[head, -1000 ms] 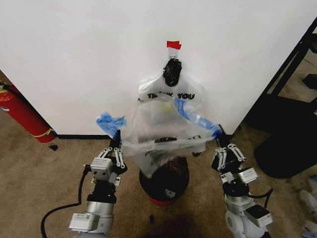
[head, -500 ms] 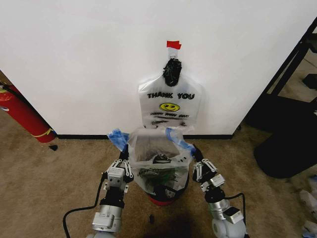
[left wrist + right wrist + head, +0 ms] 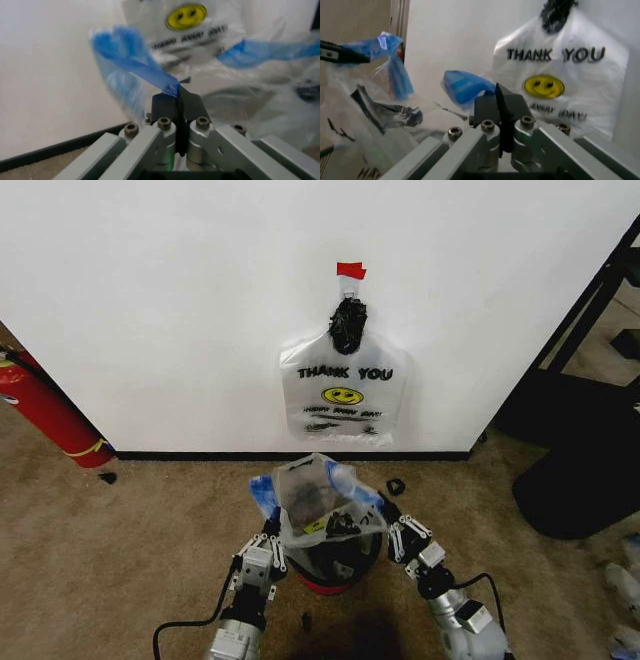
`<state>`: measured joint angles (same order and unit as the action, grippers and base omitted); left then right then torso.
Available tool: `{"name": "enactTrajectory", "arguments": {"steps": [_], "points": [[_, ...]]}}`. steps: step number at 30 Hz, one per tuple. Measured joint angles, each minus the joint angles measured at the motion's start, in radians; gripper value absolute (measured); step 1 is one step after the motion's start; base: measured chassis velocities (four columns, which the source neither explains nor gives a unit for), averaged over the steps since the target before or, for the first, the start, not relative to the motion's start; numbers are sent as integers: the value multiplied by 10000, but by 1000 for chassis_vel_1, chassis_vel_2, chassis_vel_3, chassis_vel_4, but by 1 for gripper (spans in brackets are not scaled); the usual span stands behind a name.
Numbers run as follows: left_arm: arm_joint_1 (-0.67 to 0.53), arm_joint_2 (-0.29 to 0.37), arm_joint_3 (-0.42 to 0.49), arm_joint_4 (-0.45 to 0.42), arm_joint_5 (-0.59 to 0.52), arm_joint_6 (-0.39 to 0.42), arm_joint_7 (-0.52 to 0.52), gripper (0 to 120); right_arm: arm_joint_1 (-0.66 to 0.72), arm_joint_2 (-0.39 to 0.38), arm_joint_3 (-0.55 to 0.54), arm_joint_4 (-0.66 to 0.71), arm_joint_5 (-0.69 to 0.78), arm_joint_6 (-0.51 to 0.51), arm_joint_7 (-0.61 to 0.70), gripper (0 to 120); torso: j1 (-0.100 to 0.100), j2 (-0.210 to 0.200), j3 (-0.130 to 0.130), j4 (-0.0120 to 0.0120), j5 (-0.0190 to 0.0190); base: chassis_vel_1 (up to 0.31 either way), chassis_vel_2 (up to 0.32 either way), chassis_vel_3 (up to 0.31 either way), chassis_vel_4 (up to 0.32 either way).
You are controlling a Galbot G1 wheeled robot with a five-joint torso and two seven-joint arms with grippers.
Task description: Pick up the garbage bag from the wall and place it over the trash bin.
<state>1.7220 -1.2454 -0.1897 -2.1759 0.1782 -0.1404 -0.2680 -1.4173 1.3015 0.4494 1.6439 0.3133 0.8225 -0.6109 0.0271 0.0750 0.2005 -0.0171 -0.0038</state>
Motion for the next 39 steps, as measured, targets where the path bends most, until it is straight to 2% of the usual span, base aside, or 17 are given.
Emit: {"name": "enactTrajectory", "arguments": {"steps": [2, 6, 9, 10, 13, 16, 18, 21, 24, 33, 39], "points": [[2, 20, -2, 12, 13, 3, -4, 0, 0, -20, 1, -12, 9, 0, -16, 0, 0, 0, 0, -1, 0, 0, 0, 0, 0], [133, 407, 33, 74, 131, 31, -31, 0, -26, -566, 0, -461, 426, 0, -307, 0, 0, 0, 0, -2, 1, 0, 0, 0, 0], [267, 947, 48, -67, 116, 93, -31, 0, -114, -995, -178, -715, 1273, 0, -474, 0, 0, 0, -1, 0, 1, 0, 0, 0, 0], [267, 947, 48, -67, 116, 93, -31, 0, -114, -995, -178, -715, 1273, 0, -474, 0, 0, 0, -1, 0, 1, 0, 0, 0, 0], [504, 1595, -36, -246, 69, 112, -134, 0, -403, -1324, -234, -819, 2193, 0, -1185, 0, 0, 0, -1, -1, 1, 0, 0, 0, 0], [817, 2057, -35, -301, 106, 66, -217, 0, -865, -1453, -218, -688, 2471, 1, -1666, 0, -1, 1, -1, 0, 0, 0, 0, 0, 0], [871, 2204, -7, -203, 133, 52, -231, 0, -974, -1452, -180, -723, 2548, 1, -1927, 0, -1, 0, -1, -3, 1, 0, 0, 0, 0], [869, 2507, 21, 459, 364, 11, -347, 0, -1110, -1376, -63, -1013, 2606, 1, -2398, 0, 0, 0, -1, -1, 0, 0, 0, 0, 0], [867, 2653, -91, 964, 842, -162, -567, 0, -1156, -1369, 12, -1319, 2573, 1, -2579, 0, 0, 0, -2, -1, -1, 0, 0, 0, 0], [854, 2726, -27, 1331, 1022, -153, -645, 0, -845, -1467, -1, -2579, 2691, 1, -2659, 0, -1, 1, -1, -1, -1, 0, 0, 0, 0], [663, 2610, 142, 1626, 1000, -209, -523, 0, -319, -1313, -177, -3669, 3424, 2, -2842, 0, -1, 0, -1, -1, 0, 0, 0, 0, 0]]}}
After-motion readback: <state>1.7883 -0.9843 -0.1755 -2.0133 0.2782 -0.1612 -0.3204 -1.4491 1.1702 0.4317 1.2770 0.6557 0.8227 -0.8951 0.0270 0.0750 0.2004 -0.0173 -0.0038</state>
